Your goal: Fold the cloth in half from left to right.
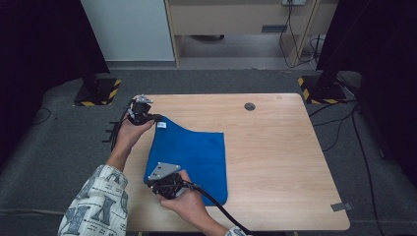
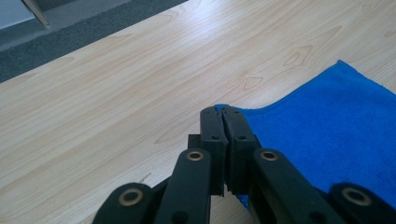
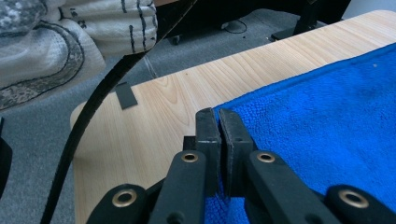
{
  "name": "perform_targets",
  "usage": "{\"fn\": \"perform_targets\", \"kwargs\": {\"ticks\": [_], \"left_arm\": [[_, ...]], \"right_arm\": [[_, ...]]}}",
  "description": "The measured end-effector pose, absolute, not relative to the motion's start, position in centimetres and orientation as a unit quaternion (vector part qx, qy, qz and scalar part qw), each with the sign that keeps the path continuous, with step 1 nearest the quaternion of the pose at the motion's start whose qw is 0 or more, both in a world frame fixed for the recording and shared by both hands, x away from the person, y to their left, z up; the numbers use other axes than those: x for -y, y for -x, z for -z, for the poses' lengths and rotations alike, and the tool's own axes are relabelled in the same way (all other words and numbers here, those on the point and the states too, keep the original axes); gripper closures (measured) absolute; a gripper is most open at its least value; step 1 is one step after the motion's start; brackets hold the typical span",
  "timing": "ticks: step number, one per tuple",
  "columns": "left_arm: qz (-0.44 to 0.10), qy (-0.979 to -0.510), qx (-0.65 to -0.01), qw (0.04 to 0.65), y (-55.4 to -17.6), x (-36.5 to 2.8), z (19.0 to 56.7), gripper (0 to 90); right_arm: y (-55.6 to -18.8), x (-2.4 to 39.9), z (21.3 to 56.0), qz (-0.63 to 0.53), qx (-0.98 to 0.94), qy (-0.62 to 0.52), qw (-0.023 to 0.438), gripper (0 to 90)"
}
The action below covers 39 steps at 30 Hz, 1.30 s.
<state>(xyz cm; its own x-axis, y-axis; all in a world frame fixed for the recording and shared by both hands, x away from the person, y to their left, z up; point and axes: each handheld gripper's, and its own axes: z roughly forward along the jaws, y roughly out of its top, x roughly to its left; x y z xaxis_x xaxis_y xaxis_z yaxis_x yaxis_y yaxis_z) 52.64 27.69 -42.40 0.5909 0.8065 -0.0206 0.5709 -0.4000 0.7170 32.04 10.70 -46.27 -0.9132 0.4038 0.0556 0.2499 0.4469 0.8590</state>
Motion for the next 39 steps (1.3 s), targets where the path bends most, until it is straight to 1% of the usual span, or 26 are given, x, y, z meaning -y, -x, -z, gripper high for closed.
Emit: {"fn": "perform_targets", "kwargs": {"ticks": [3, 5, 9, 11, 20, 27, 39], "left_arm": [[-0.168, -0.818, -0.421, 0.354, -52.5, -27.8, 42.1, 88.0], [-0.168, -0.817, -0.421, 0.357, -52.5, -27.7, 41.8, 88.0], [-0.164, -0.820, -0.415, 0.357, -52.7, -26.8, 41.7, 88.0], [-0.161, -0.822, -0.415, 0.356, -52.9, -26.1, 41.9, 88.0], [-0.149, -0.834, -0.401, 0.348, -53.7, -22.0, 43.0, 87.9], [-0.141, -0.840, -0.390, 0.349, -54.0, -19.2, 43.1, 87.9], [-0.129, -0.848, -0.378, 0.348, -54.1, -15.9, 43.9, 87.8]], "right_arm": [[-32.0, -11.0, 46.1, -0.493, -0.845, -0.192, 0.074, 87.7], [-32.1, -10.9, 46.1, -0.498, -0.841, -0.200, 0.061, 87.6], [-32.4, -10.0, 46.1, -0.496, -0.840, -0.207, 0.069, 87.3], [-32.4, -9.5, 46.1, -0.497, -0.840, -0.206, 0.076, 87.3], [-32.1, -6.4, 46.3, -0.496, -0.836, -0.220, 0.078, 87.4], [-32.4, -3.5, 46.8, -0.497, -0.826, -0.250, 0.085, 87.4], [-31.2, 0.3, 47.7, -0.477, -0.834, -0.258, 0.096, 86.7]]}}
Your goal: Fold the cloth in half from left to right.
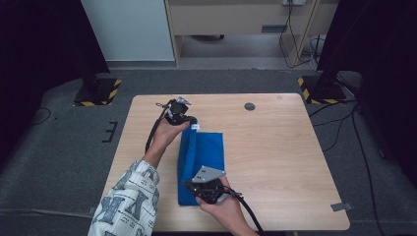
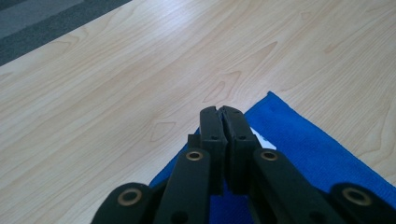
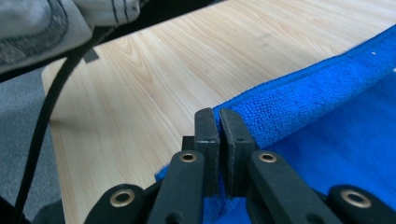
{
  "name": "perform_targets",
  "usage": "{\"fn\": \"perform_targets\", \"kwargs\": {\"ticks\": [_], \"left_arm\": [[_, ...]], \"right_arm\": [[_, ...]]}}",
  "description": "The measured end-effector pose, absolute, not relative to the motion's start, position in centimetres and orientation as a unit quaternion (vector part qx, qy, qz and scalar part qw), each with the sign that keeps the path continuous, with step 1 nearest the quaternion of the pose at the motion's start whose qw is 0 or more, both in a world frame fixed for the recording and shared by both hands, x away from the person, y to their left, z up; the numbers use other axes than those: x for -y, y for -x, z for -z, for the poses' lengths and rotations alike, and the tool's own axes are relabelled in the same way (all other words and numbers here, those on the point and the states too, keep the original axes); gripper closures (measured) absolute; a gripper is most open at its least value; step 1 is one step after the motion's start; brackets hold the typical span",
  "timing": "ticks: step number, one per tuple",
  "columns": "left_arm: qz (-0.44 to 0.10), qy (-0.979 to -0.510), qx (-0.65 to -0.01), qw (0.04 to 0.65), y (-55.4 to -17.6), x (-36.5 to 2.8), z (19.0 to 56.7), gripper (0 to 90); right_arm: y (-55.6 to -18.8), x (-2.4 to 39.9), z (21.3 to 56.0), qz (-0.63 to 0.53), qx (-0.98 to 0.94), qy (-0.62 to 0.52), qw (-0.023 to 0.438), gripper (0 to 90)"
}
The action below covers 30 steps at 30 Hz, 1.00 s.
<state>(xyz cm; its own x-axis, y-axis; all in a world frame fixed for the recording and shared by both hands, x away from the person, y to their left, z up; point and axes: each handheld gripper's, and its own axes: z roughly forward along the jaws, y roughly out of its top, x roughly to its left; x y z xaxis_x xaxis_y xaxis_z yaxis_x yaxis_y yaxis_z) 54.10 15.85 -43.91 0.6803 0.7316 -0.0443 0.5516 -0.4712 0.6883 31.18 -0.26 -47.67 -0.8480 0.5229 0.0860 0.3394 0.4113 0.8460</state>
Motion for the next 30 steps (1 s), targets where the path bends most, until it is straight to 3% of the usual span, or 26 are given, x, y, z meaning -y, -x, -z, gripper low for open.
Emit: {"fn": "perform_targets", "kwargs": {"ticks": [30], "left_arm": [[-0.112, -0.860, -0.359, 0.346, -54.1, -11.4, 45.5, 87.7]], "right_arm": [[-30.1, 4.0, 48.9, -0.472, -0.827, -0.285, 0.107, 87.4]]}}
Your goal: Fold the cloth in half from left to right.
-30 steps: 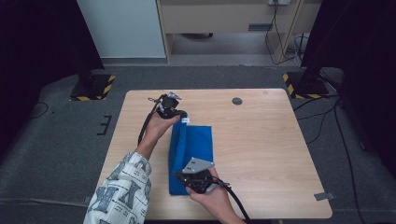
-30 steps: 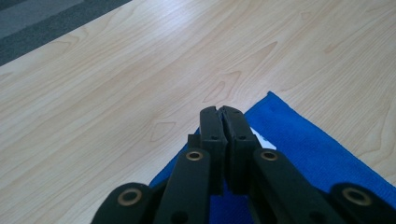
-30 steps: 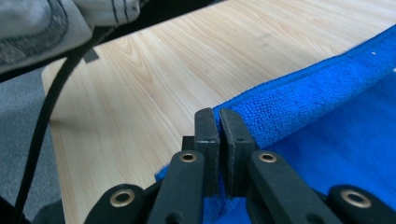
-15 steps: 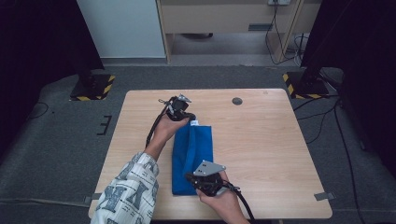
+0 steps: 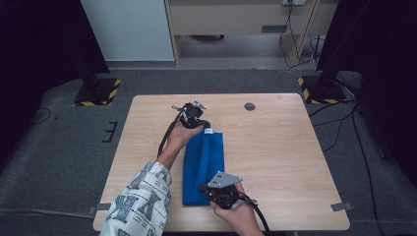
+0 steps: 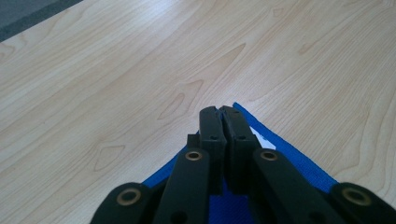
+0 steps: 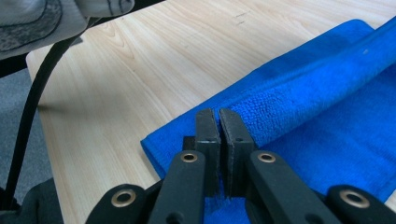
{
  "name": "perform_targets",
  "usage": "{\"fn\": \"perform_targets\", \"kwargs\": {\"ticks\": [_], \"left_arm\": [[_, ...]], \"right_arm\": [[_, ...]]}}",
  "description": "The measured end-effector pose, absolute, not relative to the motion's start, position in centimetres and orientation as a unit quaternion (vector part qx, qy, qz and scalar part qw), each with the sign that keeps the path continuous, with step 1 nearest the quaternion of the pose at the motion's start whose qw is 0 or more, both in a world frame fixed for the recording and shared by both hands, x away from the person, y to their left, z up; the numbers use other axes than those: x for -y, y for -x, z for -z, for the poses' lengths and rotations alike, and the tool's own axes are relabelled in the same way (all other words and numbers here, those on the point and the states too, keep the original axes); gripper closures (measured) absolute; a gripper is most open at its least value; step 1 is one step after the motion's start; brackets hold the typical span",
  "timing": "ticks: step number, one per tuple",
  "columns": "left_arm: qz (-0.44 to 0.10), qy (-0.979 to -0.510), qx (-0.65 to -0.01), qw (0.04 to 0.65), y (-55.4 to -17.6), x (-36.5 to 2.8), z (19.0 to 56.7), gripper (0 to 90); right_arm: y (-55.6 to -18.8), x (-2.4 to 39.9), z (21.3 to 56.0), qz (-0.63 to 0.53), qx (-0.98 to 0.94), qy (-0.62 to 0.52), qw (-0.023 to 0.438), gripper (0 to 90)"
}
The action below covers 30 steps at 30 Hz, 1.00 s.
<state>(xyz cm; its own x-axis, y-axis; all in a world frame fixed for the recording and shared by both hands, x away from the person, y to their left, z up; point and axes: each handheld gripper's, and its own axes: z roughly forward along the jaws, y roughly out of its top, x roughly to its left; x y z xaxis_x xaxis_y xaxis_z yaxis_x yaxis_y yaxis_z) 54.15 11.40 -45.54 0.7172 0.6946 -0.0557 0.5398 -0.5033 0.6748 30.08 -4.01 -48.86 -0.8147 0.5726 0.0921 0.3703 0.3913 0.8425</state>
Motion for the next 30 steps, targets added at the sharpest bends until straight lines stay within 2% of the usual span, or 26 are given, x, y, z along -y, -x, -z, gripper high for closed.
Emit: {"fn": "perform_targets", "kwargs": {"ticks": [21, 30], "left_arm": [[-0.105, -0.866, -0.358, 0.334, -54.6, -9.3, 46.9, 87.6], [-0.097, -0.862, -0.365, 0.338, -54.8, -9.8, 47.1, 87.4]], "right_arm": [[-30.0, 5.2, 49.3, -0.461, -0.828, -0.301, 0.106, 86.4], [-30.1, 5.3, 49.7, -0.454, -0.831, -0.303, 0.107, 85.4]]}}
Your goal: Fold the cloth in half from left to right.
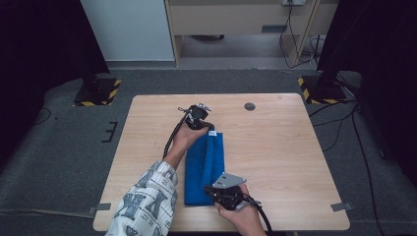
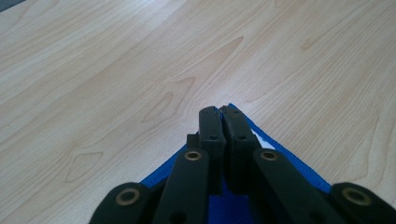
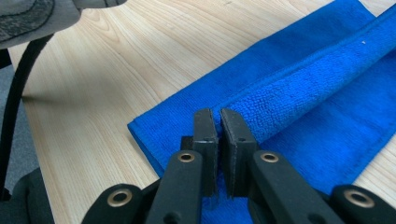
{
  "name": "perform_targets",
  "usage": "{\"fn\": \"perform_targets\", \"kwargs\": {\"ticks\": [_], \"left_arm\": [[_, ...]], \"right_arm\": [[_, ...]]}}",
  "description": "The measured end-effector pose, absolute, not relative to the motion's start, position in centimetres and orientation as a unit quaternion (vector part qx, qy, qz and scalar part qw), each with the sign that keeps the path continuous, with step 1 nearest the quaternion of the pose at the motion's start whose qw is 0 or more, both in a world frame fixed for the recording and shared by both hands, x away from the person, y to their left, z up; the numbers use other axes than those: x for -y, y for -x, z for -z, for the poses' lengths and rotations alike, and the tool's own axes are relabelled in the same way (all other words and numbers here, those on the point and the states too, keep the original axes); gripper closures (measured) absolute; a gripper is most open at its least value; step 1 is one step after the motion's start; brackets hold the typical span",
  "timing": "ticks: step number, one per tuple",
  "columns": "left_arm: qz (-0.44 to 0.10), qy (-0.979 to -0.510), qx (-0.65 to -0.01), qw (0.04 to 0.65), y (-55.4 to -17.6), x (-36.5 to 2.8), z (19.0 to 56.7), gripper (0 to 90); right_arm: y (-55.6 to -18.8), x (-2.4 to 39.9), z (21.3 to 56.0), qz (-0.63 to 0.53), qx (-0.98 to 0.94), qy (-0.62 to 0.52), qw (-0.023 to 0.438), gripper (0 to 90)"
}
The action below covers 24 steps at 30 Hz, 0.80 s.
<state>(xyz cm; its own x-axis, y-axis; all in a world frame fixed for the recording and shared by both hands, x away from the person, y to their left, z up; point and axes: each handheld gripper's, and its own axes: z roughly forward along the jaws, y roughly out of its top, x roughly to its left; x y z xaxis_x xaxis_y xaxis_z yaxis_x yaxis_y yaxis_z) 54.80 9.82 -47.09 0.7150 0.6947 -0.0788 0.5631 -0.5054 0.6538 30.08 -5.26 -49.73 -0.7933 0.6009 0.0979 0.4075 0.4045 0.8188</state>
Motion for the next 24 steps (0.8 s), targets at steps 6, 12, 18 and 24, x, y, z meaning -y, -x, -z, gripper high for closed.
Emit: {"fn": "perform_targets", "kwargs": {"ticks": [6, 12, 18, 24], "left_arm": [[-0.094, -0.863, -0.364, 0.337, -54.8, -9.1, 47.7, 87.3], [-0.088, -0.862, -0.366, 0.339, -54.8, -8.5, 48.0, 87.1], [-0.081, -0.863, -0.365, 0.341, -54.8, -8.1, 48.4, 85.9], [-0.075, -0.859, -0.367, 0.350, -54.7, -7.9, 48.5, 81.3]], "right_arm": [[-30.1, 6.3, 50.0, -0.444, -0.832, -0.316, 0.106, 84.5], [-30.0, 6.7, 50.4, -0.438, -0.834, -0.320, 0.101, 84.8], [-29.8, 6.9, 50.4, -0.436, -0.834, -0.324, 0.095, 81.9], [-29.9, 7.4, 50.8, -0.425, -0.836, -0.335, 0.091, 75.5]]}}
